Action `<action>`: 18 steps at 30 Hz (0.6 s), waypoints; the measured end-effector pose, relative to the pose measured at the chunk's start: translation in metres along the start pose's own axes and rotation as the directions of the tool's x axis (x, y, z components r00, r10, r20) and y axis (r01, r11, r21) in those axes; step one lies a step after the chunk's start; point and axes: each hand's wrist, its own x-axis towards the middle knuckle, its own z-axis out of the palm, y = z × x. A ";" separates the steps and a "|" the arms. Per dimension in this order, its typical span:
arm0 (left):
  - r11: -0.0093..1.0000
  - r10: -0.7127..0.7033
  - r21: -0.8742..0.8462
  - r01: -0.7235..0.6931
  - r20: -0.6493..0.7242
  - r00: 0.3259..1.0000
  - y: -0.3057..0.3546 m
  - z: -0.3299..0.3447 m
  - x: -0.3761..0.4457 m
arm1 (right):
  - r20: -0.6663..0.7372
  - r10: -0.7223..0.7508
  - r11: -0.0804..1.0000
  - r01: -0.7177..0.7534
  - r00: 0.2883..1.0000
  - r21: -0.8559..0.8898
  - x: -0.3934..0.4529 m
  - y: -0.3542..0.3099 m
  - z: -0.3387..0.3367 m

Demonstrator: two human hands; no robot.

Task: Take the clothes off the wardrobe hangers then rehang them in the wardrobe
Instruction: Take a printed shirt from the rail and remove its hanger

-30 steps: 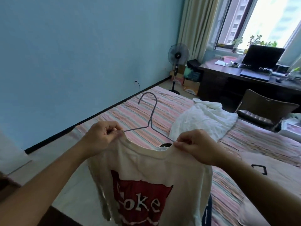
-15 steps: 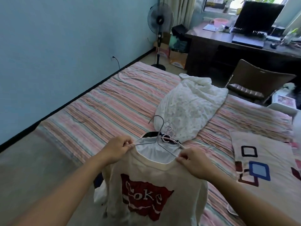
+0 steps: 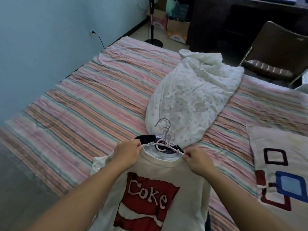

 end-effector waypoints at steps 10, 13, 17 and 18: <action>0.985 -0.003 -0.158 0.062 0.347 0.938 -0.010 0.133 0.106 | -0.127 0.178 0.981 -0.166 0.976 0.099 0.122 0.064 0.106; 0.974 -0.009 -0.203 0.100 0.407 0.913 -0.016 0.167 0.118 | -0.126 0.159 0.981 -0.142 0.979 0.135 0.140 0.078 0.135; 0.961 -0.005 -0.245 0.125 0.439 0.899 -0.023 0.198 0.124 | -0.034 0.154 0.969 -0.144 0.987 0.203 0.153 0.092 0.162; 0.968 -0.007 -0.222 0.118 0.446 0.895 -0.024 0.204 0.124 | -0.018 0.158 0.966 -0.151 0.987 0.209 0.156 0.093 0.167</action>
